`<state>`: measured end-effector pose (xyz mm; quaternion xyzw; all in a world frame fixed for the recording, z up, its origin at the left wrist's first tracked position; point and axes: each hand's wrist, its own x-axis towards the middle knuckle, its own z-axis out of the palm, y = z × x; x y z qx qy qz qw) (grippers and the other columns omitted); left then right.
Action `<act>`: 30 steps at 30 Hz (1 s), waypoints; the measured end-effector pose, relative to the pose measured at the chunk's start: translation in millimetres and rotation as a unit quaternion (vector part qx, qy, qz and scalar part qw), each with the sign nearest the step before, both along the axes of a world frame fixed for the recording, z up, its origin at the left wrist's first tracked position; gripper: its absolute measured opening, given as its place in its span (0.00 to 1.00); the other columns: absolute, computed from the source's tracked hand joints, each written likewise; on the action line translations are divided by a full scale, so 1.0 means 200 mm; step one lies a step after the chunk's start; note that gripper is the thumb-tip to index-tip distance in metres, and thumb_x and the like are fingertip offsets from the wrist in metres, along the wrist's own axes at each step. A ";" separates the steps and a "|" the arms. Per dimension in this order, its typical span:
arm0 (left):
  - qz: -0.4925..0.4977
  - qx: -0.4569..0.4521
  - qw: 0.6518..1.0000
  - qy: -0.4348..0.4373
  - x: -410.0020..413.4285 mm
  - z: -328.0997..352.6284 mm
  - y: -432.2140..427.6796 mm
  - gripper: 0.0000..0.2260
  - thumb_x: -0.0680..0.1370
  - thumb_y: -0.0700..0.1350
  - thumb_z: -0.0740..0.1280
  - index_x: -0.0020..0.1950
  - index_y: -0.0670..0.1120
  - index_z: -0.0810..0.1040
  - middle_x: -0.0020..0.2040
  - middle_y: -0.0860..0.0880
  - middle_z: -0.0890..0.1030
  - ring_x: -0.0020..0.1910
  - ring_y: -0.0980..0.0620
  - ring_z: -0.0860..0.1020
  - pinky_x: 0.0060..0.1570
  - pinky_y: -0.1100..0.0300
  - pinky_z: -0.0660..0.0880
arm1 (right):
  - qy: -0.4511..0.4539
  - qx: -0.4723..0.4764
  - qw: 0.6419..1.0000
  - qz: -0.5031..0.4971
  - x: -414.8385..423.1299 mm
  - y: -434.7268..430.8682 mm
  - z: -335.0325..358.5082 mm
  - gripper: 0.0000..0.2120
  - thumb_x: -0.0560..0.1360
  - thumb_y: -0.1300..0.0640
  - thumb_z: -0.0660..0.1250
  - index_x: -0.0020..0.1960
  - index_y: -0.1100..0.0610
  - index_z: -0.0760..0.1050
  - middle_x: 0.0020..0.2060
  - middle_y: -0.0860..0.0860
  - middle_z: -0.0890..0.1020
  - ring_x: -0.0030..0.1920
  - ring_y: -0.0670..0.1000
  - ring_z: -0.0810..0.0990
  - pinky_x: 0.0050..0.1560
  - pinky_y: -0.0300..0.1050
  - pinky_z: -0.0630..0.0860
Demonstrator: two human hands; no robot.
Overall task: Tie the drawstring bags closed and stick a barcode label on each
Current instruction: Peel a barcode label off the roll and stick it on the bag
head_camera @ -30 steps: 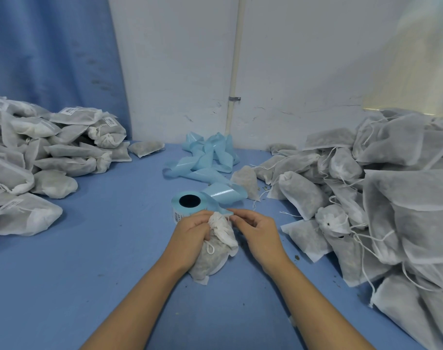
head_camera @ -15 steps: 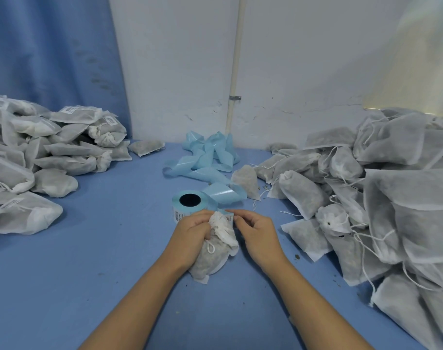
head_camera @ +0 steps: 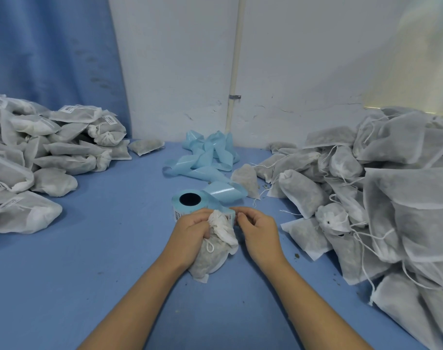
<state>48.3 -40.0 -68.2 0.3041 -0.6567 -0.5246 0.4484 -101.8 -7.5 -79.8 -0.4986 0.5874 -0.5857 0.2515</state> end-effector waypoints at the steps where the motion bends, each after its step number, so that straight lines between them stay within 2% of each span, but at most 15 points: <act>1: 0.001 0.000 1.000 0.002 0.00 0.00 0.00 0.17 0.65 0.33 0.58 0.31 0.51 0.81 0.34 0.57 0.80 0.35 0.62 0.76 0.38 0.72 0.70 | -0.025 -0.001 1.000 -0.003 0.00 0.00 0.00 0.14 0.77 0.65 0.62 0.45 0.50 0.82 0.40 0.43 0.85 0.43 0.43 0.83 0.45 0.34 0.78; 3: 0.002 0.002 1.000 0.007 0.01 0.01 0.00 0.20 0.67 0.29 0.57 0.30 0.50 0.81 0.34 0.57 0.80 0.35 0.62 0.76 0.38 0.72 0.71 | -0.072 0.000 0.997 0.002 0.00 0.00 0.01 0.15 0.77 0.67 0.61 0.44 0.51 0.81 0.41 0.47 0.85 0.43 0.44 0.84 0.45 0.34 0.77; 5: 0.003 0.024 0.999 0.028 0.01 0.01 -0.01 0.20 0.67 0.27 0.56 0.32 0.48 0.82 0.35 0.54 0.81 0.37 0.59 0.77 0.39 0.71 0.73 | -0.067 0.001 0.998 0.001 0.00 0.00 0.01 0.14 0.78 0.66 0.60 0.46 0.51 0.80 0.44 0.46 0.85 0.46 0.42 0.83 0.48 0.34 0.77; 8: 0.000 0.062 0.997 0.052 0.03 0.02 -0.01 0.15 0.63 0.31 0.57 0.33 0.44 0.82 0.35 0.49 0.80 0.37 0.55 0.77 0.38 0.68 0.74 | -0.051 0.015 0.998 0.015 0.00 0.00 0.02 0.12 0.78 0.64 0.61 0.54 0.51 0.79 0.50 0.42 0.83 0.51 0.40 0.81 0.53 0.34 0.75; 10: -0.006 0.060 0.997 0.041 0.02 0.02 -0.01 0.15 0.62 0.33 0.57 0.34 0.44 0.82 0.35 0.50 0.80 0.37 0.55 0.77 0.38 0.68 0.73 | -0.055 0.018 0.997 0.046 0.00 0.02 0.03 0.11 0.77 0.63 0.64 0.56 0.52 0.79 0.50 0.42 0.83 0.50 0.39 0.81 0.52 0.33 0.75; 13: -0.016 0.040 0.999 0.016 0.02 0.02 0.00 0.15 0.59 0.36 0.57 0.33 0.46 0.83 0.35 0.51 0.80 0.36 0.58 0.76 0.37 0.69 0.72 | -0.047 0.006 0.997 0.061 0.02 0.03 0.04 0.08 0.75 0.62 0.69 0.53 0.53 0.80 0.46 0.47 0.85 0.47 0.41 0.83 0.48 0.32 0.76; 16: -0.006 0.051 0.998 0.021 0.02 0.02 -0.01 0.18 0.58 0.37 0.57 0.41 0.37 0.82 0.43 0.39 0.81 0.43 0.51 0.78 0.44 0.65 0.74 | -0.043 0.008 0.998 0.036 0.02 0.03 0.05 0.05 0.75 0.61 0.69 0.48 0.53 0.80 0.44 0.48 0.85 0.45 0.43 0.83 0.46 0.35 0.77; 19: 0.006 0.049 0.999 0.013 0.02 0.01 -0.01 0.16 0.63 0.33 0.58 0.45 0.32 0.80 0.47 0.34 0.80 0.45 0.47 0.77 0.49 0.58 0.74 | -0.073 0.021 0.997 0.018 0.01 0.03 0.05 0.02 0.75 0.60 0.70 0.45 0.55 0.80 0.42 0.51 0.85 0.41 0.46 0.82 0.44 0.40 0.79; 21: 0.013 0.050 0.999 0.011 0.02 0.01 -0.01 0.16 0.67 0.27 0.55 0.45 0.32 0.80 0.46 0.35 0.80 0.46 0.47 0.77 0.48 0.61 0.74 | -0.122 0.023 0.992 0.030 0.01 0.03 0.06 0.02 0.75 0.62 0.69 0.45 0.57 0.80 0.40 0.52 0.85 0.39 0.46 0.82 0.41 0.38 0.79; 24: 0.018 0.051 0.998 0.017 0.01 0.01 -0.01 0.18 0.67 0.24 0.53 0.44 0.35 0.81 0.45 0.42 0.82 0.44 0.52 0.79 0.45 0.67 0.75 | -0.176 0.015 0.984 0.028 0.01 0.03 0.07 0.03 0.76 0.64 0.67 0.45 0.60 0.80 0.37 0.51 0.85 0.37 0.45 0.83 0.39 0.35 0.78; 27: 0.017 0.045 0.999 0.019 0.01 0.02 0.00 0.19 0.67 0.24 0.53 0.45 0.36 0.82 0.45 0.43 0.82 0.45 0.54 0.79 0.44 0.69 0.75 | -0.136 -0.013 0.988 -0.076 -0.02 0.02 0.05 0.06 0.76 0.61 0.68 0.43 0.53 0.81 0.37 0.45 0.84 0.38 0.40 0.80 0.40 0.30 0.75; 28: 0.018 0.046 0.999 0.023 0.01 0.02 0.00 0.20 0.68 0.25 0.53 0.45 0.38 0.82 0.46 0.46 0.83 0.45 0.56 0.79 0.44 0.70 0.74 | -0.124 -0.028 0.985 -0.118 -0.03 0.02 0.04 0.06 0.76 0.59 0.68 0.42 0.50 0.80 0.37 0.43 0.83 0.37 0.38 0.79 0.40 0.29 0.73; 30: 0.023 0.045 0.998 0.032 0.01 0.02 0.00 0.22 0.69 0.25 0.54 0.44 0.43 0.83 0.47 0.54 0.84 0.45 0.63 0.80 0.43 0.73 0.73 | -0.156 -0.057 0.972 -0.167 -0.04 0.01 0.03 0.06 0.76 0.59 0.68 0.43 0.50 0.80 0.36 0.44 0.81 0.36 0.40 0.77 0.39 0.31 0.73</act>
